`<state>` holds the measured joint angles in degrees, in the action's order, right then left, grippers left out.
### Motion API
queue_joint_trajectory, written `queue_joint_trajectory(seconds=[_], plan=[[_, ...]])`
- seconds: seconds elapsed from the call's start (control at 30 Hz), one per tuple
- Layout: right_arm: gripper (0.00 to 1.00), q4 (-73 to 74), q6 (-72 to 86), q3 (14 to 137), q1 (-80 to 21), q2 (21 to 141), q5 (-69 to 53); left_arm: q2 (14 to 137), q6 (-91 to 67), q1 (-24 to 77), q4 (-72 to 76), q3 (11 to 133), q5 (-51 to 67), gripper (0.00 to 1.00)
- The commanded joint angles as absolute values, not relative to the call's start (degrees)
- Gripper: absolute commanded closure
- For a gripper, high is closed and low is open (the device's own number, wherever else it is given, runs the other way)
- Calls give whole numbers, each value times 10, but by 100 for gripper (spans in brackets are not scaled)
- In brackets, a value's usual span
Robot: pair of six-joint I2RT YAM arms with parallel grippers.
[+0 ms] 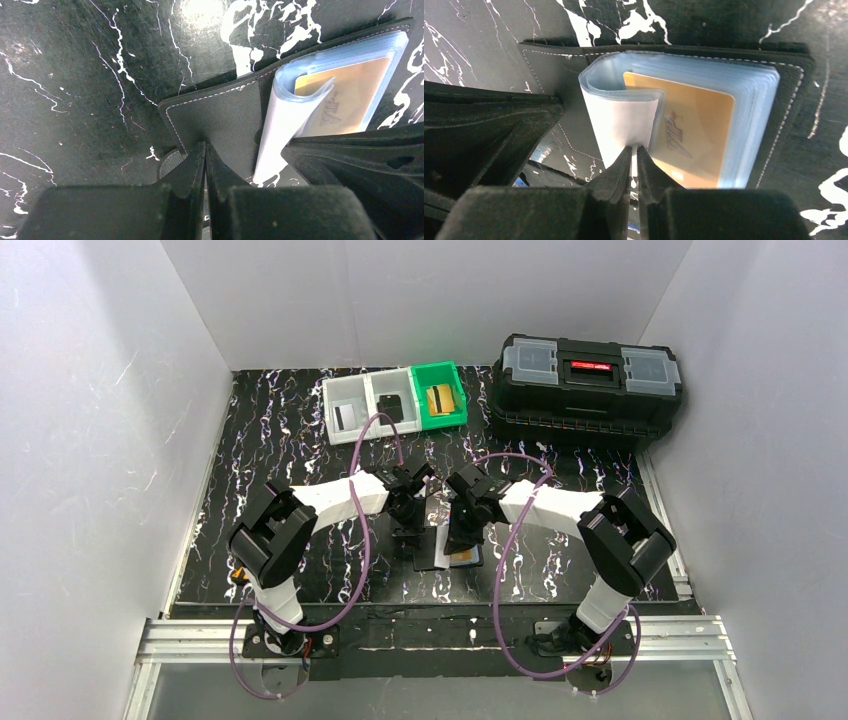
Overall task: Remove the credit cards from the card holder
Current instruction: Remove the credit card from the card holder.
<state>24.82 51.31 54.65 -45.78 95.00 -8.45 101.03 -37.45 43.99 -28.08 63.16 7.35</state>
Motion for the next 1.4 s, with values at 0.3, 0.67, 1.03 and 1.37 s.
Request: queue_joint_trajectory(seconds=[0.3,0.67,1.03,1.37], plan=[[76,158,528,551,-460,948,-131,914,-357,441,-363,688,52,87],[76,103,551,523,-460,949,-157,967,-369,425,-338,743,111,86],[76,61,565,483,-459,946,-168,1065,-372,408,-314,767,210,93],[62,143,527,477,-457,840,-99,1070,-360,401,-325,727,172,97]])
